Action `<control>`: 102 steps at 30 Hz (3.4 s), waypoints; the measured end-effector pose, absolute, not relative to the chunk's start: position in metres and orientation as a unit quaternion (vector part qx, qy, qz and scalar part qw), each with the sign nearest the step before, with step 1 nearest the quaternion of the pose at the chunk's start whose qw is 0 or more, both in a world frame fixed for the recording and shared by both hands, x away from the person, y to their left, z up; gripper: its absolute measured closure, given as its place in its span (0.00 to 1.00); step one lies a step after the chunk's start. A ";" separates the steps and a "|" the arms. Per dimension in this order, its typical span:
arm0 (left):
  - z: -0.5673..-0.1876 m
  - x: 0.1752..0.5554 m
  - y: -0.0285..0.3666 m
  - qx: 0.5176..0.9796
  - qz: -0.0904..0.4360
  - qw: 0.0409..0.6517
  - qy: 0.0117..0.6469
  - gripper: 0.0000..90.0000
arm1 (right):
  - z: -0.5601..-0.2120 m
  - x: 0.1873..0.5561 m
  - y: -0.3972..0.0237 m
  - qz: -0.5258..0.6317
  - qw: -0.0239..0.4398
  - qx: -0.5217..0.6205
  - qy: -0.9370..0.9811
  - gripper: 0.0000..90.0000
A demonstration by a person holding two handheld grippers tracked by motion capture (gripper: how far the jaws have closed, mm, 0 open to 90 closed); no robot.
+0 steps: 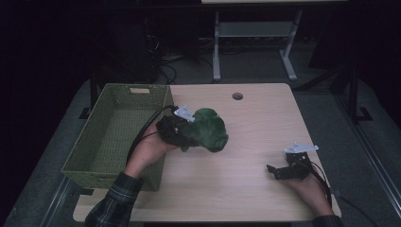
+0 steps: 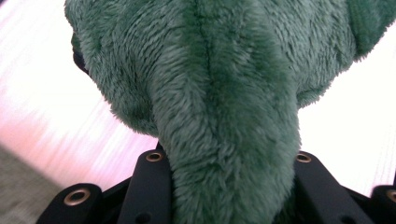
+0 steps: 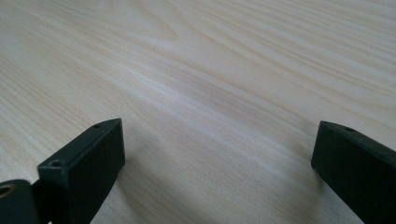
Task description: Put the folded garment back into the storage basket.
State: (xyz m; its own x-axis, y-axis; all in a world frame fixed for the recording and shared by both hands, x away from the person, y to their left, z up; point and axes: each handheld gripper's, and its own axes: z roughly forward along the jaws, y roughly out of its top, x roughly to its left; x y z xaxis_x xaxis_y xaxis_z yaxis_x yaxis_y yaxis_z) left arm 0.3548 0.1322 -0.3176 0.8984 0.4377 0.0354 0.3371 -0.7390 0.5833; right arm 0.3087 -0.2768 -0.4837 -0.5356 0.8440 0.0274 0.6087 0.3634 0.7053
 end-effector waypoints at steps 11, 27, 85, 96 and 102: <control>-0.297 0.356 0.181 0.915 0.113 0.296 0.250 0.73 | -0.484 0.309 -0.277 0.341 0.172 0.451 0.807 0.03; -0.290 0.350 0.255 0.889 0.144 0.296 0.317 0.73 | -0.484 0.309 -0.277 0.341 0.172 0.451 0.807 0.03; -0.407 0.373 0.324 0.866 0.125 0.207 0.438 0.61 | -0.484 0.308 -0.277 0.340 0.173 0.451 0.807 0.03; -0.399 0.369 0.330 0.855 0.125 0.250 0.437 0.17 | -0.484 0.308 -0.277 0.341 0.173 0.451 0.807 0.03; -0.384 0.365 0.332 0.850 0.133 0.269 0.432 0.17 | -0.484 0.308 -0.277 0.341 0.173 0.452 0.806 0.03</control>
